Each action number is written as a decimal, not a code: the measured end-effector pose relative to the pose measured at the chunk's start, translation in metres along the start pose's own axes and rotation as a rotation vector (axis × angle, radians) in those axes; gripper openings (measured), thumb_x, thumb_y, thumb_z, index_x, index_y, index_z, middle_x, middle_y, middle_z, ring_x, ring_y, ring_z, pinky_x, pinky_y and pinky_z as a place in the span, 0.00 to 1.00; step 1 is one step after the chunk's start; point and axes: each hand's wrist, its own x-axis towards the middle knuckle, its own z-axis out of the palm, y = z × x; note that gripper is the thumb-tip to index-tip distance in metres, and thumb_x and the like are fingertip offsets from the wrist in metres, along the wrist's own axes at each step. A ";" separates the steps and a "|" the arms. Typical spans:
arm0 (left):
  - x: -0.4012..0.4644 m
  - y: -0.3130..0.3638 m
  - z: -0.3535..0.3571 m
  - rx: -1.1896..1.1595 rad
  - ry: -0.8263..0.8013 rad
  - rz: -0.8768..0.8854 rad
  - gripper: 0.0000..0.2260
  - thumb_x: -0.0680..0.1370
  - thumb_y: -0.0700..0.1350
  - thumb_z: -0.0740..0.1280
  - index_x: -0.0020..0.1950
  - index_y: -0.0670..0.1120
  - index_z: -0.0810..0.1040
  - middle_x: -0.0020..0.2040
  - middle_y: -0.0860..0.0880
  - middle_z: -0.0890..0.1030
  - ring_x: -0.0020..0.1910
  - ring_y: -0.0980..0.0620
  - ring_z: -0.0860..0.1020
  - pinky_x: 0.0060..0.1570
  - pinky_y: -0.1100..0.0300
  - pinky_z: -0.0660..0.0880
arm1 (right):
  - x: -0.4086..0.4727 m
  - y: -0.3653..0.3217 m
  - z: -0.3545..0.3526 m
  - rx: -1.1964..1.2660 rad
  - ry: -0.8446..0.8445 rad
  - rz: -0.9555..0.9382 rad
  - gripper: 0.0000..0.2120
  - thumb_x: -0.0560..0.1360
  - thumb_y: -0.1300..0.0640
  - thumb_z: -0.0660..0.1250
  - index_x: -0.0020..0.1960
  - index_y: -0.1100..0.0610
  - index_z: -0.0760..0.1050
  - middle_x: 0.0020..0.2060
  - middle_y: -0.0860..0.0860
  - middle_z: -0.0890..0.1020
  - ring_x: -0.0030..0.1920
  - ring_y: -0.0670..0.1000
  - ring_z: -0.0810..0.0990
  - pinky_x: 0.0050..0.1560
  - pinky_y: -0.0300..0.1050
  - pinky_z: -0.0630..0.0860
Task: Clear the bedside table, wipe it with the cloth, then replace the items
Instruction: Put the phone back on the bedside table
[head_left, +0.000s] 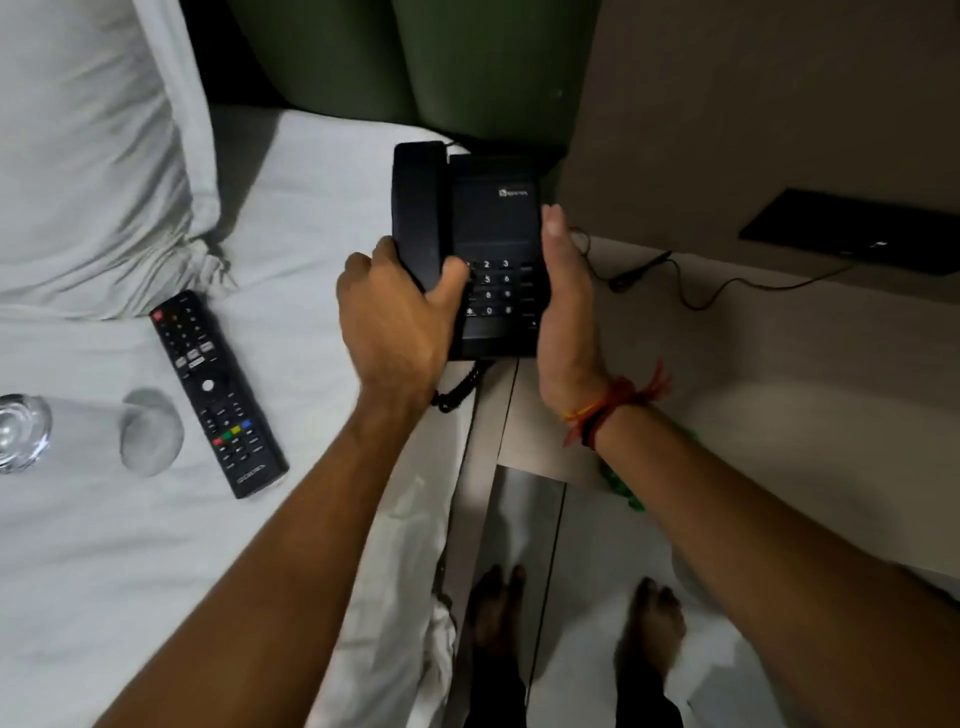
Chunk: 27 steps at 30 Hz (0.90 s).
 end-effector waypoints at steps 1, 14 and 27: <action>-0.009 0.007 0.007 -0.007 -0.009 0.021 0.23 0.76 0.60 0.65 0.58 0.42 0.81 0.51 0.41 0.80 0.53 0.41 0.78 0.51 0.50 0.76 | -0.004 -0.002 -0.013 -0.004 0.009 -0.007 0.35 0.79 0.40 0.57 0.81 0.54 0.57 0.80 0.53 0.64 0.79 0.52 0.63 0.81 0.58 0.58; -0.095 -0.004 0.120 0.174 -0.340 0.072 0.26 0.78 0.62 0.66 0.64 0.43 0.79 0.56 0.40 0.80 0.57 0.41 0.78 0.56 0.46 0.80 | -0.069 0.065 -0.134 -0.039 0.310 0.142 0.25 0.84 0.53 0.58 0.80 0.47 0.58 0.65 0.26 0.74 0.67 0.28 0.71 0.70 0.33 0.70; -0.051 0.008 0.206 0.116 -0.389 0.021 0.37 0.80 0.61 0.67 0.81 0.41 0.63 0.73 0.37 0.70 0.74 0.40 0.70 0.71 0.51 0.72 | 0.022 0.083 -0.173 -0.156 0.182 0.254 0.34 0.84 0.57 0.60 0.82 0.54 0.44 0.83 0.48 0.48 0.81 0.46 0.48 0.69 0.26 0.55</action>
